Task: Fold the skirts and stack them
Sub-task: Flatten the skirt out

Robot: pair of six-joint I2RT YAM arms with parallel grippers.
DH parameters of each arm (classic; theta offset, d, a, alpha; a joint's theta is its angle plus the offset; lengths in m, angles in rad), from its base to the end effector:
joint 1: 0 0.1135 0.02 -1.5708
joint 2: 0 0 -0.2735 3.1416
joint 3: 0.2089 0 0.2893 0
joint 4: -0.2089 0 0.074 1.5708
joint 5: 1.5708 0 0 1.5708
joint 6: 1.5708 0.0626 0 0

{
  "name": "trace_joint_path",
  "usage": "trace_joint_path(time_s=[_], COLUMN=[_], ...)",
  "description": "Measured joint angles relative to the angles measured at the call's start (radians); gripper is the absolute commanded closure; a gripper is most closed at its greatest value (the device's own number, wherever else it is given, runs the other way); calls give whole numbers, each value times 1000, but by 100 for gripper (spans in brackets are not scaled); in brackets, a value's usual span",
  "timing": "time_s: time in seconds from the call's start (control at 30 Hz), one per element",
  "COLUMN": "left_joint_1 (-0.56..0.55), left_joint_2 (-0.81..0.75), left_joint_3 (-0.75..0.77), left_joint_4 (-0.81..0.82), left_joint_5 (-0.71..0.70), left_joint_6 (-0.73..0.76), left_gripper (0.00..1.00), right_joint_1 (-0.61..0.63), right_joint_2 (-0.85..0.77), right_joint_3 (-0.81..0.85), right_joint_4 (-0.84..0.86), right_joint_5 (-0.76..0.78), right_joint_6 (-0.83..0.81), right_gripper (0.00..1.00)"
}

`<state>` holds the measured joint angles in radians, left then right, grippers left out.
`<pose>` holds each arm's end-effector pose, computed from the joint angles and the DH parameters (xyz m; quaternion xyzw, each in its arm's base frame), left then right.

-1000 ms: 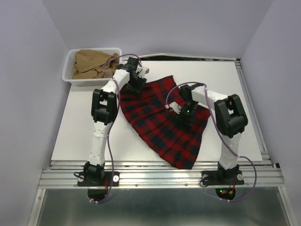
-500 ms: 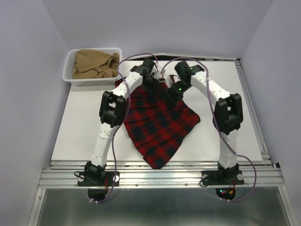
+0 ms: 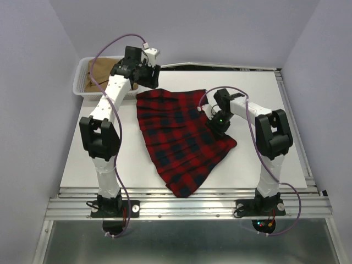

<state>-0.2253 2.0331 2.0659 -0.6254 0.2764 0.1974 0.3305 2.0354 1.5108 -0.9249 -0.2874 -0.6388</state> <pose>0.5169 -0.1360 0.3526 0.2467 0.8413 -0.1281 0.4636 0.4045 0.1575 0.1351 -0.4679 0.8701 0.1320 0.0812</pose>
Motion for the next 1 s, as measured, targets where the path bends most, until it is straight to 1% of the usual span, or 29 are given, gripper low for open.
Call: trace_joint_path(time_s=[0.13,0.23,0.3,0.4,0.47,0.6,0.63,0.73,0.77,0.83,0.87,0.93,0.97,1.0], left_joint_1=[-45,-69,-76,-79,-83,-96,-104,-131,-140,-150,-157,-162,-161,-160], left_joint_2=[-77,-63,-27,36,99,217,245,262,262,258,254,233,204,187], left_joint_3=[-217,-342,-385,-379,-327,-203,-176,-147,-144,-144,-149,-169,-192,-201], left_joint_4=[39,37,28,19,-4,-27,-28,-52,-57,-61,-61,-55,-55,-55], left_joint_5=[49,77,87,85,80,56,53,53,57,64,70,78,84,87], left_joint_6=[3,3,3,15,29,56,63,88,97,109,116,120,124,126], left_gripper=[39,39,39,39,41,41,42,42,42,42,42,42,42,42], right_joint_1=[-2,-2,-2,-8,-8,-1,5,15,18,19,15,-16,-45,-72], right_joint_2=[-59,-66,-61,-47,-47,-56,-69,-97,-106,-127,-137,-150,-144,-134], right_joint_3=[-100,-111,-100,-79,-82,-133,-159,-209,-215,-208,-192,-112,-26,47], right_joint_4=[55,64,47,-14,-64,-147,-164,-233,-257,-277,-284,-275,-280,-268], right_joint_5=[20,12,-12,-69,-116,-196,-213,-243,-245,-242,-238,-238,-238,-241], right_joint_6=[8,35,50,57,53,21,0,-37,-42,-39,-32,10,34,53], right_gripper=[54,54,54,53,52,52,51,49,45,41,36,34,26,23])
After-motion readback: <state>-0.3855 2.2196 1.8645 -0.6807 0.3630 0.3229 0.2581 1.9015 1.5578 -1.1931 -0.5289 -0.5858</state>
